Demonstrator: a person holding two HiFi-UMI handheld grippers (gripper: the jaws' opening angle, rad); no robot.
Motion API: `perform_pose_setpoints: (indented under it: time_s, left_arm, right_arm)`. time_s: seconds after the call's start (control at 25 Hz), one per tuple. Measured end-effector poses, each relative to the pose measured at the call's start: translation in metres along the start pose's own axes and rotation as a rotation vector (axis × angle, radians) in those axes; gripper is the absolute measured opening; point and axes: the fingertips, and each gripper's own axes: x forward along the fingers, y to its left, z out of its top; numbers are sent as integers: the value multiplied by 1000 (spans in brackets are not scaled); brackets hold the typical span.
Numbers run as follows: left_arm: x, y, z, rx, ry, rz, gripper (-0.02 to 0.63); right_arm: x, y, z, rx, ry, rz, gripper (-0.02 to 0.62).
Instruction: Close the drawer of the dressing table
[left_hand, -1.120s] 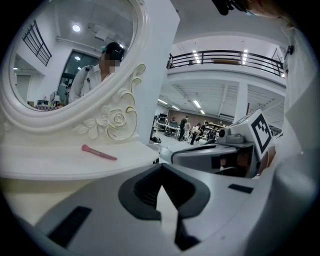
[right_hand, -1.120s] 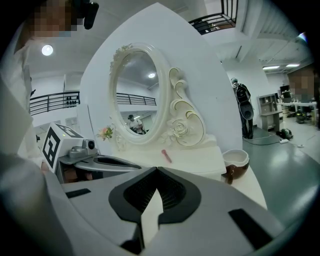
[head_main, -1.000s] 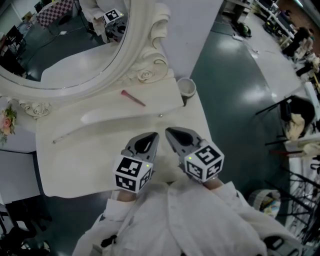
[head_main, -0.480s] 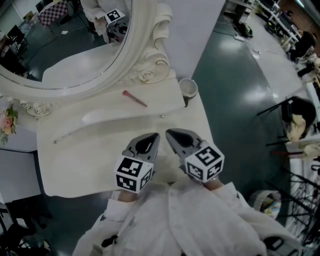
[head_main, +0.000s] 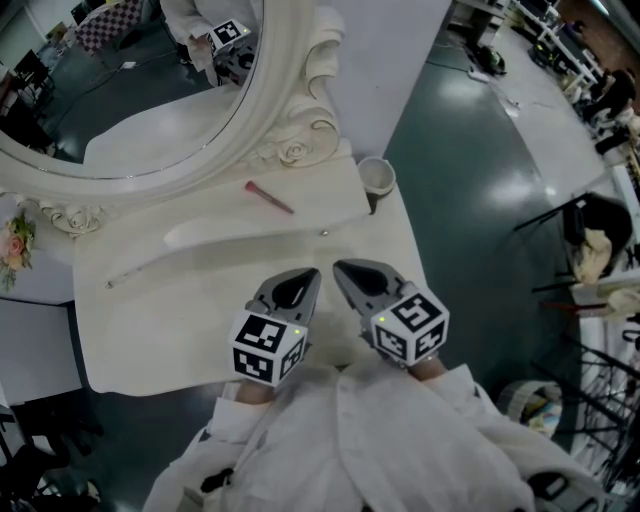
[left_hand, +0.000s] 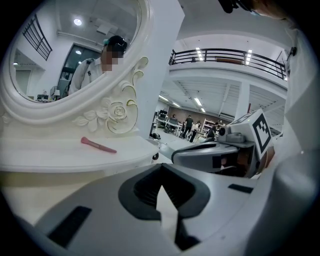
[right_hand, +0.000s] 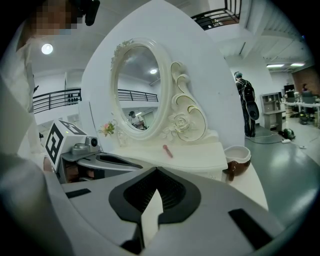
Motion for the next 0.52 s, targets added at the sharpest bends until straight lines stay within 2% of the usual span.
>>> perform_pose_setpoints:
  time_s: [0.52]
  left_arm:
    - [-4, 7, -5, -12, 18, 15, 6]
  right_arm:
    - [-1, -6, -2, 15, 0, -16, 8]
